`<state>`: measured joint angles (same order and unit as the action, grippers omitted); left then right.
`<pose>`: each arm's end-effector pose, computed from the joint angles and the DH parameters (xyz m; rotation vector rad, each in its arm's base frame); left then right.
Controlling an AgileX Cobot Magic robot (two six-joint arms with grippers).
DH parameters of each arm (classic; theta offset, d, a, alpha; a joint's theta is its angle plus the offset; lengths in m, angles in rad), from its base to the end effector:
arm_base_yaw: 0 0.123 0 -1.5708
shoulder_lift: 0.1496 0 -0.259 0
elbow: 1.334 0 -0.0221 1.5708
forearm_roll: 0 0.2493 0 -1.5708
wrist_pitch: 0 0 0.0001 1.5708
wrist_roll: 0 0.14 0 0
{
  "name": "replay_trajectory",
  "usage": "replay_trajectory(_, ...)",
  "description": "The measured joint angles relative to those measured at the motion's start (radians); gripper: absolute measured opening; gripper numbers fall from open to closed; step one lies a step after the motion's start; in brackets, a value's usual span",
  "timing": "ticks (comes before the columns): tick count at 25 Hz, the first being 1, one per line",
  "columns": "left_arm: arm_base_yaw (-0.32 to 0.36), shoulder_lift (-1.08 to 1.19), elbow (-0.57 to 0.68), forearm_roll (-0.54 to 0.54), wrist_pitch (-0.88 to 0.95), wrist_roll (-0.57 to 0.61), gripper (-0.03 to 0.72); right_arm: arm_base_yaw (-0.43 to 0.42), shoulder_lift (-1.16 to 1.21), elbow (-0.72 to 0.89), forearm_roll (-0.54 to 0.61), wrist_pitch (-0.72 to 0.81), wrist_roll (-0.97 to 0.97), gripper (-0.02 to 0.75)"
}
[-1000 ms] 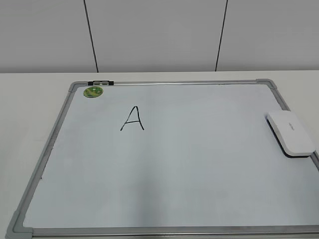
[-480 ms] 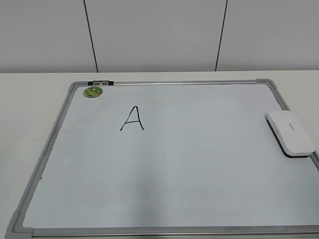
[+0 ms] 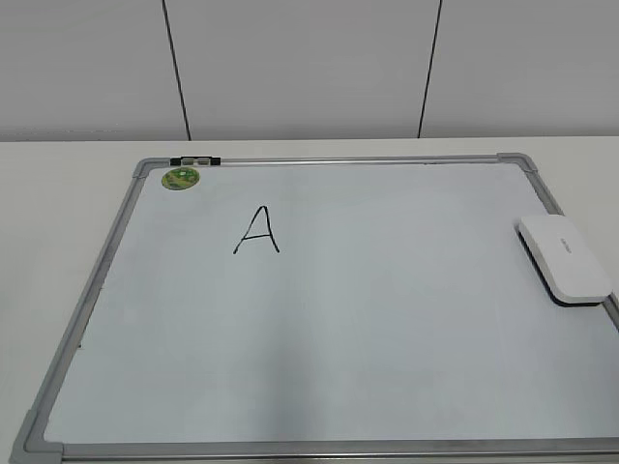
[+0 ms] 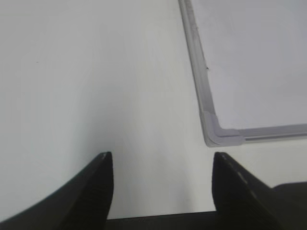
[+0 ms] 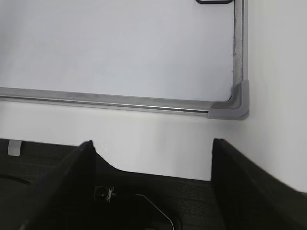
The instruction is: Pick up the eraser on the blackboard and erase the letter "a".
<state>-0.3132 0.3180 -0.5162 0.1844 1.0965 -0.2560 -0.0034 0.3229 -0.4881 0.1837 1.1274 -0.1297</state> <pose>0.0998 -0.0083 0.2316 0.0897 2.3598 -0.0401 0.0945 0.0228 0.2191 -0.1307 2.4275 0.1779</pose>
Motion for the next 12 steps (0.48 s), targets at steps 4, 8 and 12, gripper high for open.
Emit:
replay_trajectory(4,0.154,-0.077,0.000,0.000,0.000,0.000,0.473,0.000,-0.089,0.000,0.000,0.002,0.000,0.552)
replay_trajectory(8,0.255,-0.201,0.000,0.000,0.004,0.000,0.473,0.000,-0.219,0.000,0.000,0.004,0.000,0.552)
replay_trajectory(12,0.276,-0.298,0.000,0.000,0.010,0.000,0.473,-0.006,-0.321,0.000,0.000,0.010,0.000,0.552)
